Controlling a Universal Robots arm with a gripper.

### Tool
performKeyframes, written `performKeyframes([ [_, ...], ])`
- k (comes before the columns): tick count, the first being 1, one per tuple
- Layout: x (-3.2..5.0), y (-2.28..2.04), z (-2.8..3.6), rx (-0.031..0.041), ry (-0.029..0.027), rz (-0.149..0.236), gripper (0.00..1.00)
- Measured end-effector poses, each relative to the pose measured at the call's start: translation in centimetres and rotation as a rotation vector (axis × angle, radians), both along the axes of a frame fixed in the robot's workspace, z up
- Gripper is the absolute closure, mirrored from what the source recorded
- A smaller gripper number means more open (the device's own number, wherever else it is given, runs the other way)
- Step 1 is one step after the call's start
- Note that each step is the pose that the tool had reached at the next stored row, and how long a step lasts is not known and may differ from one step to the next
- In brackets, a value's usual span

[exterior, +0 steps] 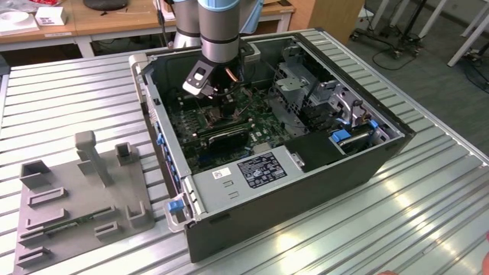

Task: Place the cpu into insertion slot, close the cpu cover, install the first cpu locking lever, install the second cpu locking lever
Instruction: 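Place the cpu into insertion slot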

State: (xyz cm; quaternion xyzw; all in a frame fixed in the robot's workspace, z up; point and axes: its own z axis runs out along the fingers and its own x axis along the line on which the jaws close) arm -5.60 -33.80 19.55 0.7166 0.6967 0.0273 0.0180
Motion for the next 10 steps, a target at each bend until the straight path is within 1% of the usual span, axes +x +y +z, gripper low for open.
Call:
performKeyframes([
  [3, 0.00, 0.00, -0.19, -0.0002, 0.0002, 0.000, 0.38],
  [6, 0.00, 0.00, -0.20, -0.0003, 0.0003, 0.000, 0.38],
  [8, 0.00, 0.17, -0.21, -0.0003, 0.0001, 0.000, 0.38],
  [10, 0.00, 0.21, -0.21, -0.0003, 0.0001, 0.000, 0.38],
])
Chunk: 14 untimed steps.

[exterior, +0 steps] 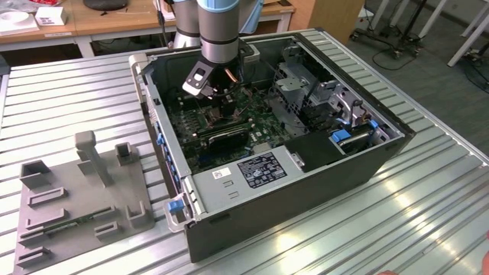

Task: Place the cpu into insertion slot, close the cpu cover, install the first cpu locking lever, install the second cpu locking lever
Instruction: 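Place the cpu into insertion slot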

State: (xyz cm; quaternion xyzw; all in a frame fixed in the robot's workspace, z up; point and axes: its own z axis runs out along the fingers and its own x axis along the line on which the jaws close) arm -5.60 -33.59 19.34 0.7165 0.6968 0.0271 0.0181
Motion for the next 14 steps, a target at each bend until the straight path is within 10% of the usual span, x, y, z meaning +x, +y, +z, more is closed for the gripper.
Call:
performKeyframes([
  [14, -0.01, 0.01, 0.01, -0.0002, 0.0002, 0.000, 0.46],
])
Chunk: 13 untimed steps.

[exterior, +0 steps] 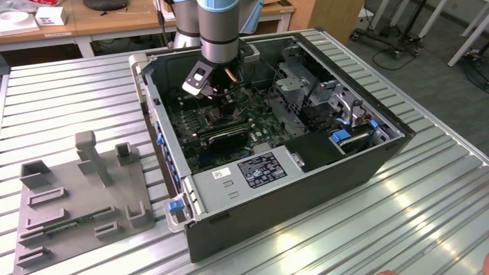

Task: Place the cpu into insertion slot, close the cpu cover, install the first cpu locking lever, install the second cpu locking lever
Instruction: 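Place the cpu into insertion slot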

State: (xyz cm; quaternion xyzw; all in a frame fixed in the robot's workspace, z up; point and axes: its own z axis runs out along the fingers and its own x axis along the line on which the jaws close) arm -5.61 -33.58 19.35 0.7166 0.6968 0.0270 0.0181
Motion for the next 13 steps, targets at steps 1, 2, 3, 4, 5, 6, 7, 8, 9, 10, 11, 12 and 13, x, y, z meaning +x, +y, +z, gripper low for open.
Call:
performKeyframes([
  [1, 0.00, 0.01, 0.00, 0.0001, 0.0000, 0.000, 0.46],
  [2, 0.00, 0.01, -0.01, 0.0001, -0.0001, 0.000, 0.46],
  [3, 0.00, 0.01, 0.00, 0.0002, -0.0001, 0.000, 0.46],
  [4, 0.01, 0.01, 0.03, 0.0002, -0.0002, 0.000, 0.46],
  [5, 0.01, 0.01, 0.07, 0.0003, -0.0002, 0.000, 0.46],
  [6, 0.01, 0.01, 0.15, 0.0003, -0.0003, 0.000, 0.46],
  [7, 0.01, 0.01, 0.22, 0.0003, -0.0002, 0.000, 0.46],
  [8, 0.00, 0.01, 0.27, 0.0002, -0.0002, 0.000, 0.46],
  [9, 0.01, 0.01, 0.28, 0.0003, -0.0002, 0.000, 0.46],
  [10, 0.01, 0.01, 0.28, 0.0004, -0.0003, 0.000, 0.46],
  [11, 0.00, 0.01, 0.28, 0.0004, -0.0003, 0.000, 0.46],
  [12, -0.01, 0.01, 0.28, 0.0004, -0.0009, 0.000, 0.46],
  [13, -0.02, 0.01, 0.29, 0.0002, -0.0029, 0.001, 0.46],
])
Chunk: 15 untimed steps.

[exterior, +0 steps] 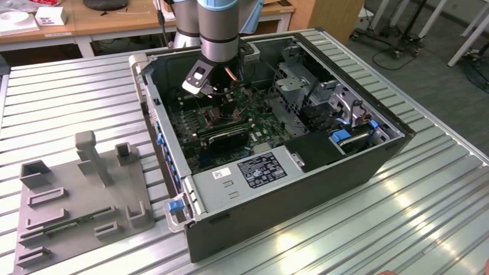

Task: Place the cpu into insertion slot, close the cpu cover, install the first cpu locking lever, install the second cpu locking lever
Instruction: 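Place the cpu into insertion slot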

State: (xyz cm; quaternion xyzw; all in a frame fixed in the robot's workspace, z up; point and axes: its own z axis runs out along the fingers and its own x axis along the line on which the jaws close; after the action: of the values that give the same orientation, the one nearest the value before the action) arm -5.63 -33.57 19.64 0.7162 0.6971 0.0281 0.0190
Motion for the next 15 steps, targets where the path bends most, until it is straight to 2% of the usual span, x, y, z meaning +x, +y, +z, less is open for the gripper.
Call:
performKeyframes([
  [2, -0.01, -0.01, 0.01, -0.0004, -0.0054, 0.005, 0.46],
  [3, -0.01, 0.00, 0.00, -0.0001, -0.0064, 0.006, 0.46],
  [15, -0.06, 0.00, 1.08, 0.0000, -0.0093, 0.006, 0.46],
])
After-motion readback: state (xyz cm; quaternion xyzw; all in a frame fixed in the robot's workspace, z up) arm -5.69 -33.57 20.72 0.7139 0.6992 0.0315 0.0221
